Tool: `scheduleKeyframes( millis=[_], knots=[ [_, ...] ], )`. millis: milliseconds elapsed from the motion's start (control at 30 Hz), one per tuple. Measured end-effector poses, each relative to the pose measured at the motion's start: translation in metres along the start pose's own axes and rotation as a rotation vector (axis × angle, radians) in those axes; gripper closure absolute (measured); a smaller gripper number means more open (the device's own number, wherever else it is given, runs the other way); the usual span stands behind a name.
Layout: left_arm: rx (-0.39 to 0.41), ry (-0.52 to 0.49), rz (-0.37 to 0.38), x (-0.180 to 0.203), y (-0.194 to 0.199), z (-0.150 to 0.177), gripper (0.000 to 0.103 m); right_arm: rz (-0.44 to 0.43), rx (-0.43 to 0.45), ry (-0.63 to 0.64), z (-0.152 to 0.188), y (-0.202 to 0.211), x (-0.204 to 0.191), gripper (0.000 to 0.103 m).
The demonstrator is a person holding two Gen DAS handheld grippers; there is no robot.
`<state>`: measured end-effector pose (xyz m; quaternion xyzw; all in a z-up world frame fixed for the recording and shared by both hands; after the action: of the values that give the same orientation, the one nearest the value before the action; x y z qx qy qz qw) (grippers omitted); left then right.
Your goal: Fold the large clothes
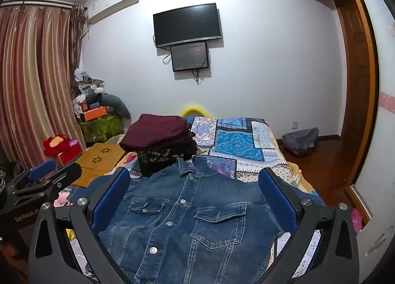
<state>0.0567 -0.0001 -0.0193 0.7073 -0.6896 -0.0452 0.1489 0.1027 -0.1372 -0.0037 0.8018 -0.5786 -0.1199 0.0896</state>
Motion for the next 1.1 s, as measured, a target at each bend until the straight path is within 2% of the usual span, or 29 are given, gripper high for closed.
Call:
scheduleKeyframes(
  millis=[400, 433, 467, 1100],
  knots=[
    [-0.012, -0.004, 0.022, -0.015, 0.001, -0.001, 0.004, -0.009, -0.012, -0.002, 0.001, -0.002, -0.002, 0.0],
    [-0.002, -0.014, -0.043, -0.008, -0.004, 0.002, 0.004, -0.01, -0.013, -0.003, 0.002, -0.002, -0.001, 0.0],
    [-0.004, -0.023, -0.051, -0.004, -0.004, 0.005, 0.004, -0.01, -0.015, -0.004, 0.002, -0.002, -0.001, 0.0],
    [-0.012, -0.003, -0.071, -0.014, -0.008, 0.012, 0.004, -0.011, -0.022, -0.009, 0.009, -0.005, -0.009, 0.0]
  ],
)
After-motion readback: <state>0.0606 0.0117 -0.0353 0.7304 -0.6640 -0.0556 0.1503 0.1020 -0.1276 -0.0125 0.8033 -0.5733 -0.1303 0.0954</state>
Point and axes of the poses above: each gripper's, at about its wrist camera, not at the fingertips, and y roughly against the way its jaws point, x to its right, z to its underside, the point moved 6 cm from there along -y, roughly the way its jaws point, and after that the axes turned 3 degrees about x, right-handed, at the moved point
